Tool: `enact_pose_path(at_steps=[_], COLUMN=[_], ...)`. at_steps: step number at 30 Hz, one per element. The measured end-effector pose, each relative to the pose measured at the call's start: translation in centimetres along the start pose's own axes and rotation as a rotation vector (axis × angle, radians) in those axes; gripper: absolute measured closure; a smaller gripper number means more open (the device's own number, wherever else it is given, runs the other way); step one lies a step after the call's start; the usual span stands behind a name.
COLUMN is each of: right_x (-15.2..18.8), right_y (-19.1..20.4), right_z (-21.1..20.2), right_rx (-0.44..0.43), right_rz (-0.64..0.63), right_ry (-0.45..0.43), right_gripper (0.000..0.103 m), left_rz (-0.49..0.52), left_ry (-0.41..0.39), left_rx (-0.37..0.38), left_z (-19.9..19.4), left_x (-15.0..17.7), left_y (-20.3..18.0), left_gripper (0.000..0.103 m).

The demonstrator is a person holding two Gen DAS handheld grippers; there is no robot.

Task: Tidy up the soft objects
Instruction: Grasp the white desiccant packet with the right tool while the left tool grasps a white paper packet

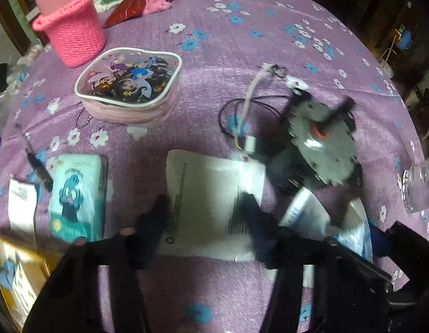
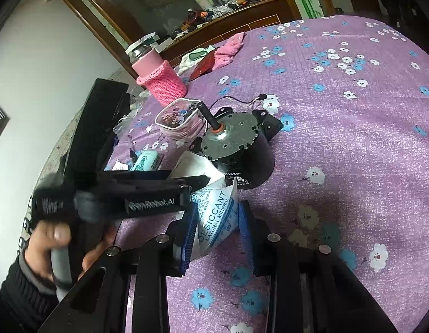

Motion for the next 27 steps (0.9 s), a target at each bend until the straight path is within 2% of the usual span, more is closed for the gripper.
enact_pose_path(at_steps=[2, 3, 4, 6, 10, 11, 13, 16, 18, 23, 27], right_x=[0.0, 0.0, 0.0, 0.1, 1.2, 1.7, 2.5, 3.6, 4.0, 4.5, 3.9], right_y=[0.1, 0.1, 0.1, 0.2, 0.9, 1.3, 1.8, 3.2, 4.6, 10.0, 14.1], right_z=[0.0, 0.0, 0.0, -0.1, -1.4, -1.9, -2.8, -4.2, -5.0, -6.1, -4.8], right_rx=[0.005, 0.007, 0.007, 0.009, 0.018, 0.014, 0.016, -0.029, -0.057, -0.116, -0.174], right_rz=[-0.006, -0.008, -0.009, -0.010, -0.032, -0.045, -0.061, -0.095, -0.128, -0.252, -0.322], right_ry=[-0.003, -0.003, -0.004, -0.006, -0.022, -0.028, -0.036, -0.039, -0.035, -0.024, 0.013], right_gripper=[0.074, 0.074, 0.074, 0.074, 0.074, 0.074, 0.074, 0.074, 0.074, 0.074, 0.074], left_rz=[-0.006, -0.016, -0.029, -0.070, -0.113, -0.127, -0.157, -0.222, -0.281, -0.454, -0.537], left_ry=[-0.003, -0.015, -0.040, -0.052, -0.111, -0.128, -0.178, -0.292, -0.337, -0.465, -0.482], left_rx=[0.026, 0.039, 0.054, 0.136, 0.226, 0.262, 0.306, 0.316, 0.359, 0.351, 0.331], left_z=[-0.3, -0.8, -1.5, -3.0, -6.3, -7.3, -8.9, -12.3, -13.7, -16.8, -16.4], left_x=[0.9, 1.4, 1.5, 2.6, 6.0, 7.7, 8.5, 13.3, 16.5, 23.0, 24.3], left_y=[-0.5, -0.1, 0.5, 1.9, 3.2, 3.5, 3.8, 5.9, 8.0, 14.7, 19.2], left_gripper=[0.068, 0.082, 0.090, 0.095, 0.096, 0.096, 0.097, 0.097, 0.097, 0.097, 0.097])
Point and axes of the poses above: each gripper's, at about its wrist camera, not at the fingertips, and z roughly the way its jaws point, y to its left, x to its underside, the point moved 1 cm from there along z, roughly the way its jaws point, and after that the axes turned 12 degrees about y, right-handed, at the moved point
